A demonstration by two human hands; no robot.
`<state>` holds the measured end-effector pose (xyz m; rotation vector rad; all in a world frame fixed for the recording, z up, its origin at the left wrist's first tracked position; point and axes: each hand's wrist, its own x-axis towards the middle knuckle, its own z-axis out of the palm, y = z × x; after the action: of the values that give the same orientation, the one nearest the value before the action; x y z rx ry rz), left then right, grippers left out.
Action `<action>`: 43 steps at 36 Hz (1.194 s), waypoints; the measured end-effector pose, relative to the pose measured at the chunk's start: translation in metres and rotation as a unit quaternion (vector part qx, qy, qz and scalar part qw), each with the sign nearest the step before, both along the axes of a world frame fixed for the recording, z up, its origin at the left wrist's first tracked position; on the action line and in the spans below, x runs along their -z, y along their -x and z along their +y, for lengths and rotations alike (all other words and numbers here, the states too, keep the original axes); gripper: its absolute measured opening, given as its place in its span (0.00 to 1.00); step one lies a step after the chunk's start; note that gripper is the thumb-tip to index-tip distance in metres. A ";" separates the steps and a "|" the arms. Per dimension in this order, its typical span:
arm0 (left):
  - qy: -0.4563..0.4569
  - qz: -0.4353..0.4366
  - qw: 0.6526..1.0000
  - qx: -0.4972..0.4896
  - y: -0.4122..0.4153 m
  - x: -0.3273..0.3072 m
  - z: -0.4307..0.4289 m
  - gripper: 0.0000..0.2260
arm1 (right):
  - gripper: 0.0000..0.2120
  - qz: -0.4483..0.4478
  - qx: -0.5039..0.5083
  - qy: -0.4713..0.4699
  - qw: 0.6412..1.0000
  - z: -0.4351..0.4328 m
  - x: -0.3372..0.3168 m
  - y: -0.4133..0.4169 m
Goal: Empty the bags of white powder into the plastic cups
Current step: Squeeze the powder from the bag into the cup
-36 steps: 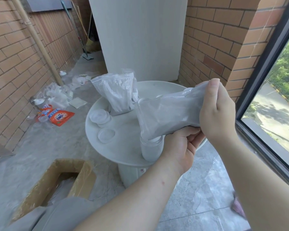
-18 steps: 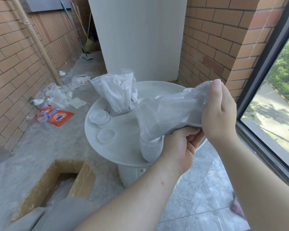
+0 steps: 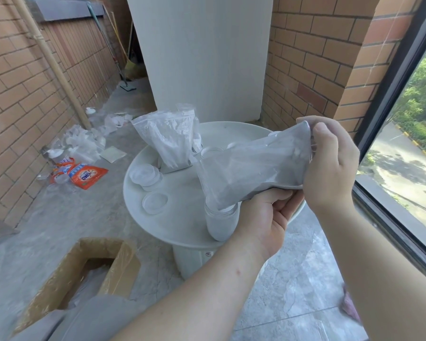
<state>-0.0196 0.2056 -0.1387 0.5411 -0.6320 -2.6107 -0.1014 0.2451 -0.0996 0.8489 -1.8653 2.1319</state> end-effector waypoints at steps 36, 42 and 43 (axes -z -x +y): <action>-0.040 0.007 0.999 -0.008 -0.001 -0.004 0.000 0.15 | 0.06 0.086 -0.006 -0.046 0.995 -0.002 -0.007 -0.008; -0.027 0.012 1.000 0.000 0.001 -0.005 0.001 0.14 | 0.08 0.076 -0.013 -0.072 0.994 0.003 0.001 -0.003; -0.025 0.014 1.000 0.002 0.001 -0.006 0.001 0.14 | 0.09 0.082 -0.011 -0.077 0.994 0.003 0.004 -0.002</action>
<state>-0.0204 0.2064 -0.1330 0.5170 -0.5616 -2.6386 -0.0997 0.2484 -0.1032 1.0465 -1.9622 1.8837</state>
